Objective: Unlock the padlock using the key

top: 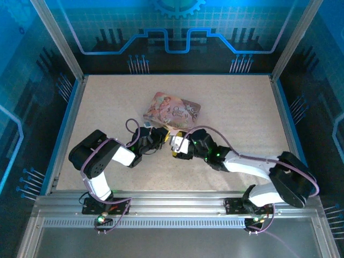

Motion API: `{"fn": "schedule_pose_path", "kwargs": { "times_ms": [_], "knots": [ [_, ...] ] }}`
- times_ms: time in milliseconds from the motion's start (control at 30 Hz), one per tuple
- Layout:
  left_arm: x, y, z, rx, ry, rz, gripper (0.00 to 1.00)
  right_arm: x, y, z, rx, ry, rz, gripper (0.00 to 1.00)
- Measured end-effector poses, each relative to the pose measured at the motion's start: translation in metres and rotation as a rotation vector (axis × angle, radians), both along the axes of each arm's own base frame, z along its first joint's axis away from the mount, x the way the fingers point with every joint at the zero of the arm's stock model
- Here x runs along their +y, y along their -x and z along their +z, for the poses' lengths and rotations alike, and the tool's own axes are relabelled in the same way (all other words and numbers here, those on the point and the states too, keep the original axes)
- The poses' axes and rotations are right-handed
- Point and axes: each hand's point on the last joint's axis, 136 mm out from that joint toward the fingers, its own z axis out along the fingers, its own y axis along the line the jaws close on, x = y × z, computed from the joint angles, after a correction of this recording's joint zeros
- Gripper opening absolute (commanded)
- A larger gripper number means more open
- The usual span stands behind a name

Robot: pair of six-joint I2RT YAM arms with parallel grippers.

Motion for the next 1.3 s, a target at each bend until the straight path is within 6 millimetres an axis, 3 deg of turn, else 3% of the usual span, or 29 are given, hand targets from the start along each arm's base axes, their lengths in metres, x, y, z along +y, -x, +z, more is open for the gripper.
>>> {"fn": "schedule_pose_path", "kwargs": {
  "times_ms": [100,200,433,833,1300],
  "knots": [
    [0.000,0.000,0.000,0.000,0.000,0.000,0.06,0.002,-0.006,-0.022,-0.043,0.089,0.011,0.58],
    [0.000,0.000,0.000,0.000,0.000,0.000,0.06,0.006,-0.015,-0.030,-0.073,0.129,0.008,0.55],
    [0.000,0.000,0.000,0.000,0.000,0.000,0.06,0.019,-0.032,-0.025,-0.142,0.124,-0.010,0.47],
    [0.000,0.000,0.000,0.000,0.000,0.000,0.06,0.025,-0.046,-0.036,-0.178,0.159,-0.027,0.31],
    [0.000,0.000,0.000,0.000,0.000,0.000,0.05,0.024,-0.058,-0.033,-0.201,0.161,-0.049,0.23]
  ]
}}
